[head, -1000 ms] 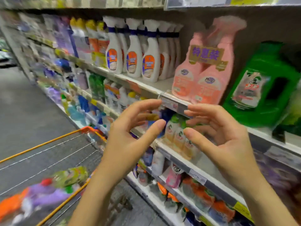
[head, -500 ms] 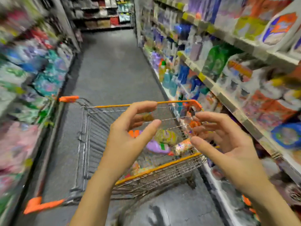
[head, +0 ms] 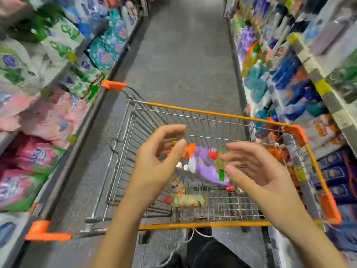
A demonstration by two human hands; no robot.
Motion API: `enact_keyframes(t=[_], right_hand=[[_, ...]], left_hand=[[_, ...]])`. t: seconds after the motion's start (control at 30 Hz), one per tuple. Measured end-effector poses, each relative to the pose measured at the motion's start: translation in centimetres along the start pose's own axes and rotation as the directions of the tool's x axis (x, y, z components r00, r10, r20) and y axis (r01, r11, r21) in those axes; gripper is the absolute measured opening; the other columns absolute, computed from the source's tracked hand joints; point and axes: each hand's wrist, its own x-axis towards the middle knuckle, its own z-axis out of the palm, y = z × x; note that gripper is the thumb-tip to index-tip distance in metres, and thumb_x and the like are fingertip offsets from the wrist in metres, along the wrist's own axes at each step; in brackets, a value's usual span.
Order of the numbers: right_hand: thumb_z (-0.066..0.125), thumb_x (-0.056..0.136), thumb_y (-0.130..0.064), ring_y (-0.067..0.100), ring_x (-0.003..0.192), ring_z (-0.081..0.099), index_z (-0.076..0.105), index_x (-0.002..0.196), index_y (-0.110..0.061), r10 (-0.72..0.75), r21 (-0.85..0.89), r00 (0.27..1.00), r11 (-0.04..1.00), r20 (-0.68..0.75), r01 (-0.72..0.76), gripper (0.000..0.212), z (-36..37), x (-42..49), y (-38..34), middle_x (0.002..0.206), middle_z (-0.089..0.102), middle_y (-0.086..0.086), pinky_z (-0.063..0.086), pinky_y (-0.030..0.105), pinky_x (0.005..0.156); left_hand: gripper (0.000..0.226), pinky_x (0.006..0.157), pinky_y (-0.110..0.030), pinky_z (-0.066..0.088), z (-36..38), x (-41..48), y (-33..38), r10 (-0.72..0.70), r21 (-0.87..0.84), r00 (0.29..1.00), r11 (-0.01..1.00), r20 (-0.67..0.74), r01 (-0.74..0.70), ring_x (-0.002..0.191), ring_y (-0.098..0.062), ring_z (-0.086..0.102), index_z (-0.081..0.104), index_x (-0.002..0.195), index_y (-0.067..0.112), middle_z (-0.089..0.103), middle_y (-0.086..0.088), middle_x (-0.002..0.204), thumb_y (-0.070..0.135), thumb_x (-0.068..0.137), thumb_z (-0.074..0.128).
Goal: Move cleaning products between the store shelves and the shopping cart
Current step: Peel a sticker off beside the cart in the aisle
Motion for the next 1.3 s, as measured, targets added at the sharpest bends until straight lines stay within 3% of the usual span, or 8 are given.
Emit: enact_keyframes(t=[0.3, 0.43, 0.53, 0.73, 0.9, 1.1, 1.23, 1.3], right_hand=[[0.074, 0.081, -0.015, 0.014, 0.095, 0.064, 0.065, 0.103, -0.024, 0.304, 0.017, 0.939, 0.951, 0.159, -0.310, 0.026, 0.2, 7.7, 10.7, 0.104, 0.068, 0.002, 0.051, 0.020, 0.082], [0.070, 0.085, -0.005, 0.015, 0.093, 0.060, 0.063, 0.105, -0.013, 0.498, -0.091, 0.831, 0.866, 0.249, -0.492, 0.023, 2.6, 9.2, 18.2, 0.102, 0.065, 0.001, 0.048, 0.016, 0.083], [0.070, 0.084, 0.000, 0.012, 0.084, 0.057, 0.059, 0.104, -0.008, 0.599, -0.175, 0.752, 0.800, 0.274, -0.574, 0.024, 4.6, 9.5, 24.1, 0.092, 0.060, -0.002, 0.045, 0.009, 0.076], [0.070, 0.084, -0.001, 0.004, 0.070, 0.048, 0.049, 0.107, -0.016, 0.690, -0.375, 0.693, 0.711, 0.210, -0.595, 0.035, 8.6, 9.9, 33.7, 0.086, 0.050, -0.011, 0.040, 0.004, 0.059], [0.073, 0.081, -0.007, 0.018, 0.103, 0.058, 0.051, 0.117, -0.014, 0.706, -0.530, 0.682, 0.660, 0.194, -0.532, 0.043, 11.7, 10.0, 40.4, 0.111, 0.058, 0.001, 0.044, 0.024, 0.083], [0.069, 0.086, -0.014, 0.029, 0.123, 0.048, 0.041, 0.138, -0.007, 0.716, -0.628, 0.681, 0.603, 0.155, -0.492, 0.059, 13.5, 9.7, 43.3, 0.134, 0.049, 0.013, 0.039, 0.031, 0.096], [0.073, 0.081, -0.010, 0.025, 0.105, 0.059, 0.052, 0.116, -0.013, 0.692, -0.585, 0.718, 0.614, 0.077, -0.530, 0.041, 14.5, 9.7, 43.8, 0.113, 0.060, 0.006, 0.046, 0.033, 0.081], [0.073, 0.080, -0.011, 0.025, 0.106, 0.059, 0.053, 0.115, -0.014, 0.672, -0.599, 0.735, 0.625, 0.087, -0.501, 0.041, 14.8, 9.8, 44.3, 0.113, 0.062, 0.006, 0.048, 0.038, 0.084]], left_hand=[[0.019, 0.078, -0.020, 0.052, 2.6, 3.8, -10.8, -0.304, 0.108, 0.944, 0.942, -0.129, 0.318, 0.088, -0.003, 0.066, 0.064, 0.100, 0.029, 0.069, 0.010, 0.098, 0.021, 0.084, 0.069], [0.028, 0.072, -0.020, 0.050, 2.1, 5.2, -18.7, -0.463, 0.230, 0.874, 0.843, -0.148, 0.486, 0.080, -0.004, 0.062, 0.058, 0.092, 0.035, 0.064, 0.016, 0.092, 0.011, 0.085, 0.069], [0.026, 0.081, -0.027, 0.051, 2.1, 5.9, -25.2, -0.593, 0.335, 0.794, 0.726, -0.137, 0.600, 0.093, -0.015, 0.063, 0.058, 0.107, 0.018, 0.063, 0.003, 0.096, 0.009, 0.085, 0.069], [0.031, 0.081, -0.034, 0.045, 2.6, 4.6, -34.6, -0.691, 0.526, 0.696, 0.525, -0.195, 0.669, 0.106, -0.031, 0.058, 0.050, 0.119, 0.010, 0.059, -0.012, 0.116, 0.010, 0.089, 0.059], [0.048, 0.100, -0.044, 0.040, 3.6, 3.1, -37.4, -0.708, 0.539, 0.677, 0.498, -0.200, 0.679, 0.121, -0.031, 0.046, 0.038, 0.136, 0.003, 0.045, -0.015, 0.132, -0.004, 0.088, 0.045], [0.059, 0.093, -0.049, 0.046, 3.6, 2.5, -37.6, -0.718, 0.465, 0.669, 0.533, -0.195, 0.707, 0.115, -0.030, 0.055, 0.032, 0.143, 0.012, 0.051, -0.010, 0.131, 0.001, 0.087, 0.048], [0.056, 0.090, -0.050, 0.048, 3.6, 3.1, -37.2, -0.752, 0.433, 0.625, 0.501, -0.212, 0.749, 0.109, -0.032, 0.059, 0.030, 0.141, 0.015, 0.057, -0.011, 0.125, 0.000, 0.089, 0.044], [0.053, 0.088, -0.050, 0.050, 3.5, 3.4, -37.1, -0.754, 0.414, 0.618, 0.500, -0.223, 0.760, 0.106, -0.032, 0.061, 0.031, 0.140, 0.013, 0.060, -0.013, 0.121, 0.000, 0.090, 0.043]])
